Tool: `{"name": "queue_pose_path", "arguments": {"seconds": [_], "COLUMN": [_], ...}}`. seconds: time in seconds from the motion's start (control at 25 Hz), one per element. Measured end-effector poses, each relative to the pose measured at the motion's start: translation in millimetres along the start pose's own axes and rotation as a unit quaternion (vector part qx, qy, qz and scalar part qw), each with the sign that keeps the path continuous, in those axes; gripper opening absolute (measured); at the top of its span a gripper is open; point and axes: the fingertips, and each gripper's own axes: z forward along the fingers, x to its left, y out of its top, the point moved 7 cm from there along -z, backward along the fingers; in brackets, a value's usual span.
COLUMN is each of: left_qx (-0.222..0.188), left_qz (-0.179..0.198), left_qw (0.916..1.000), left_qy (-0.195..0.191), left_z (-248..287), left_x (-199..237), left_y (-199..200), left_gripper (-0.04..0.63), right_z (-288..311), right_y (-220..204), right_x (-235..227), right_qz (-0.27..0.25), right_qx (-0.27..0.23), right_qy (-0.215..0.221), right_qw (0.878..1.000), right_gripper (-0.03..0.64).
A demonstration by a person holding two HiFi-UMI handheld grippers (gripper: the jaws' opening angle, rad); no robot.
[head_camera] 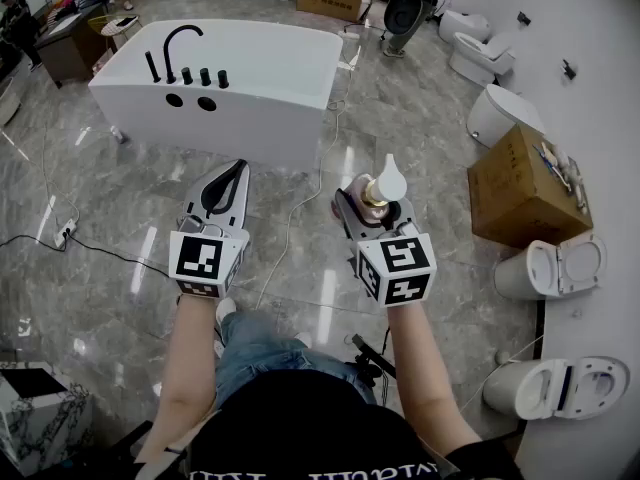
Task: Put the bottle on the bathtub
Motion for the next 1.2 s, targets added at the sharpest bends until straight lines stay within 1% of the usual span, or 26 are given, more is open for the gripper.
{"name": "queue_pose_path", "arguments": {"seconds": [0.16,0.28,0.56,0.84,0.96,1.2], "left_qx": [0.011,0.009,-0.002,-0.008,-0.007,0.002], "left_qz": [-0.007,-0.005,-0.01,-0.027,-0.033,-0.055], "left_qw": [0.9999,0.9999,0.9999,0.9993,0.9987,0.9976], "left_qy": [0.004,0.001,-0.002,-0.023,-0.037,-0.043], "left_z": [11,26,81,160,199,277], "left_x": [-10,-13,5,67,103,179], "left_y": [-6,-3,-8,-30,-43,-74], "left_gripper": [0.008,0.008,0.008,0.008,0.008,0.008], "right_z": [-4,2,46,133,181,286], "right_y": [-6,-8,-3,11,18,36], "right_x": [-11,-22,-53,-79,-92,-110], "right_qz": [-0.005,0.006,0.017,0.024,0.036,0.04], "right_qx": [-0.01,-0.015,-0.017,-0.001,0.009,0.038], "right_qy": [0.016,0.022,0.018,0.0,-0.006,-0.011], "right_qw": [1.0,1.0,1.0,1.0,0.999,0.998], "right_gripper": [0.222,0.222,0.222,0.222,0.222,0.222]}}
